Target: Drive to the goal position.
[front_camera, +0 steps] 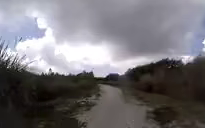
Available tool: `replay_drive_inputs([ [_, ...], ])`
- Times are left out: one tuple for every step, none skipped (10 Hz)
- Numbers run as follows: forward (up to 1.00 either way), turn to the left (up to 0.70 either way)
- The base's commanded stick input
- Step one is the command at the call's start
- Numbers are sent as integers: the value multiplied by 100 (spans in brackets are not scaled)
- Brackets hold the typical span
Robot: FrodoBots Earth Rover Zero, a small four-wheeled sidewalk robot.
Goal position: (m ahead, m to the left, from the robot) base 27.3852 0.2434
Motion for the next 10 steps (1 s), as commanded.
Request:
replay_drive_inputs([
  [85, 0],
  [85, 0],
  [85, 0],
  [85, 0],
  [85, 0],
  [85, 0],
  [85, 0],
  [85, 0],
  [85, 0],
  [85, 0],
])
